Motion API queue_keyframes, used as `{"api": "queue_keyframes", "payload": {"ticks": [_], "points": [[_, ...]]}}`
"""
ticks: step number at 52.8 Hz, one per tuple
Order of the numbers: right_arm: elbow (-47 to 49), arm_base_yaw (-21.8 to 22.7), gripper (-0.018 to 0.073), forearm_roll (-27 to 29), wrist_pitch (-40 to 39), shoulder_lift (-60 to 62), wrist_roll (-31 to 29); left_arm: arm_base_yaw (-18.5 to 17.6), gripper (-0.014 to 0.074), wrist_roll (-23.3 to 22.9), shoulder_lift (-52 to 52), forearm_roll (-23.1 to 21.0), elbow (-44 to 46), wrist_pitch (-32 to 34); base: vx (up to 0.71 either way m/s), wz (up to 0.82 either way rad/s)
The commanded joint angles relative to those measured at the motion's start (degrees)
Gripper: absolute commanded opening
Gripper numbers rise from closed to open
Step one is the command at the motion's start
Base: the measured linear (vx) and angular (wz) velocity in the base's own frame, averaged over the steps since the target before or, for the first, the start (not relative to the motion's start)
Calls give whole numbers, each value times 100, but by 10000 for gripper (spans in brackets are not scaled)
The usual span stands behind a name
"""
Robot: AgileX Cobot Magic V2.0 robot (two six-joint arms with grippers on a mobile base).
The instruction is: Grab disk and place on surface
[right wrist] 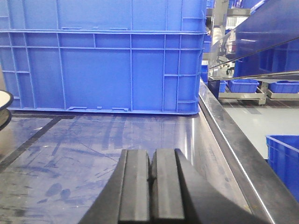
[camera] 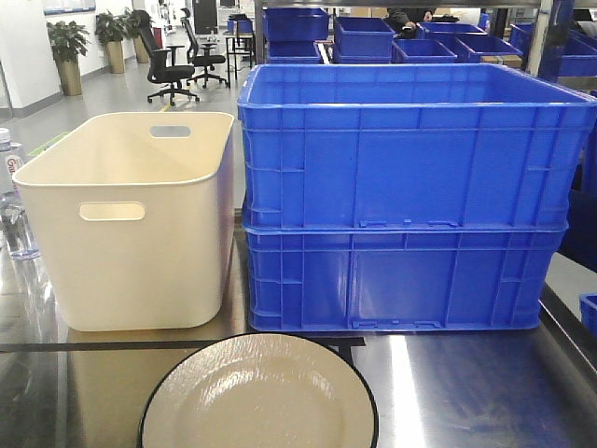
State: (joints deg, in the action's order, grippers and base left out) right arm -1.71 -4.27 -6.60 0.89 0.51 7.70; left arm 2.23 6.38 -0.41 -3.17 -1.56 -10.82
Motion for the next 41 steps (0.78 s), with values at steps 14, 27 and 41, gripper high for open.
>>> {"api": "queue_keyframes", "payload": {"ticks": [14, 27, 41], "points": [[-109, 25, -9, -77, -459, 72, -10, 6, -8, -61, -103, -43, -76, 439, 0, 0], [-109, 25, -9, -77, -459, 72, -10, 6, -8, -61, -103, -43, -76, 439, 0, 0], [-109, 25, -9, -77, -459, 72, -10, 6, -8, -61, -103, -43, -76, 439, 0, 0]]}}
